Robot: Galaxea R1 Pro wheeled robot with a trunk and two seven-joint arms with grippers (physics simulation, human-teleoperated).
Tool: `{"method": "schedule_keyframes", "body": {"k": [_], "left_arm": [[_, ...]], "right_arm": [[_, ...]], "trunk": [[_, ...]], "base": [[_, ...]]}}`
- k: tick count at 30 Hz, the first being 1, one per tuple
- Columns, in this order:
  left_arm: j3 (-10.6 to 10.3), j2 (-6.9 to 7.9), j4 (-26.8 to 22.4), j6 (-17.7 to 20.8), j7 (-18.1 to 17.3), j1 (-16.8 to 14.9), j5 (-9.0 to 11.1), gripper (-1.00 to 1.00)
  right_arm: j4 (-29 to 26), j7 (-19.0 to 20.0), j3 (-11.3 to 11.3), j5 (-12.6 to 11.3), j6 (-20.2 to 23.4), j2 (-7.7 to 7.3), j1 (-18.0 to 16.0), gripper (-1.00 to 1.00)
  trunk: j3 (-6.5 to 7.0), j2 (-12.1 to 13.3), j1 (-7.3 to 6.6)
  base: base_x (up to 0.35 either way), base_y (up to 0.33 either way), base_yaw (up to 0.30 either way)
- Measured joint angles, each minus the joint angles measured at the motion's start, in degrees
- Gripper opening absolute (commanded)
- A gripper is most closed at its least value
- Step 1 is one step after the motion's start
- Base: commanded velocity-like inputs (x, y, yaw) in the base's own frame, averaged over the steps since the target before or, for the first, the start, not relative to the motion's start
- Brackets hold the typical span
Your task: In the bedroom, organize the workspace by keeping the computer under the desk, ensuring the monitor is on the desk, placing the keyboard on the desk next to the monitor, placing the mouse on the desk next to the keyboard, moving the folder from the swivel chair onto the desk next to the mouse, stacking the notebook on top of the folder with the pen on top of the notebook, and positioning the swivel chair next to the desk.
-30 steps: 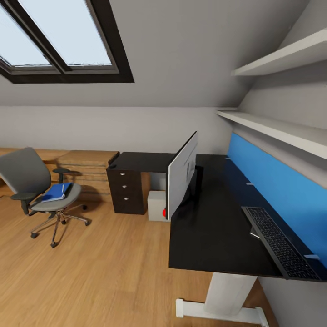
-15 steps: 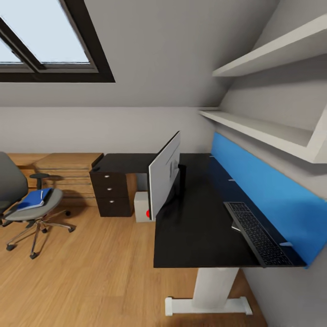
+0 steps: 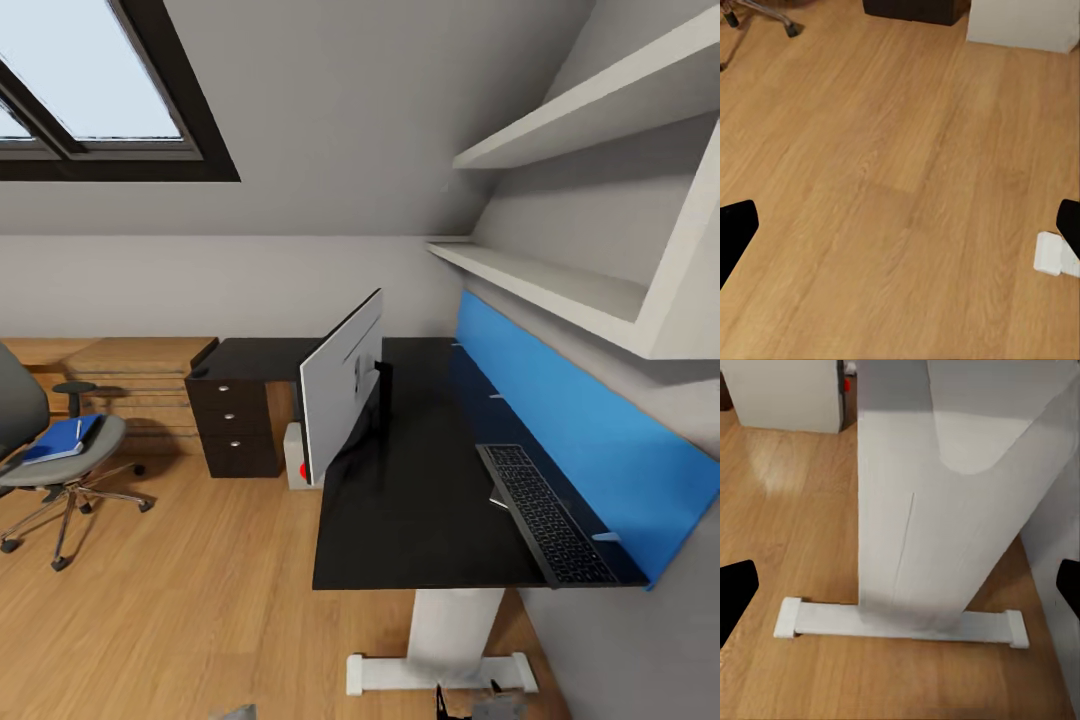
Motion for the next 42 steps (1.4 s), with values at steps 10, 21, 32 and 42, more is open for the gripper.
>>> {"method": "schedule_keyframes", "body": {"k": [10, 21, 32, 42], "left_arm": [[-1.99, -0.43, -28.32, 25.54, 1.68, -0.01, 0.31, 1.00], [-5.53, -0.55, -51.39, 43.21, 1.77, -0.01, 0.75, 1.00], [-7.82, 0.83, -54.87, 47.87, 1.95, 0.09, 3.99, 1.00], [-7.86, 2.74, -54.61, 47.81, 2.08, 0.11, 4.44, 1.00]], "right_arm": [[-23.81, -4.18, -2.52, -1.87, 10.79, -0.70, 0.00, 1.00], [-51.70, -4.47, -8.44, -2.37, 39.66, -0.62, -0.05, 1.00], [-34.91, -2.80, -17.50, -12.65, 51.49, -5.42, -13.90, 1.00], [-23.86, 0.98, -19.05, -13.45, 42.97, -9.17, -20.10, 1.00]], "trunk": [[0.00, 0.00, 0.00], [0.00, 0.00, -0.01], [-0.01, 0.01, 0.00], [-0.01, 0.01, -0.01]], "base": [[0.000, -0.001, 0.000], [0.000, 0.000, 0.000], [0.000, 0.000, 0.000], [0.023, -0.099, 0.000]]}}
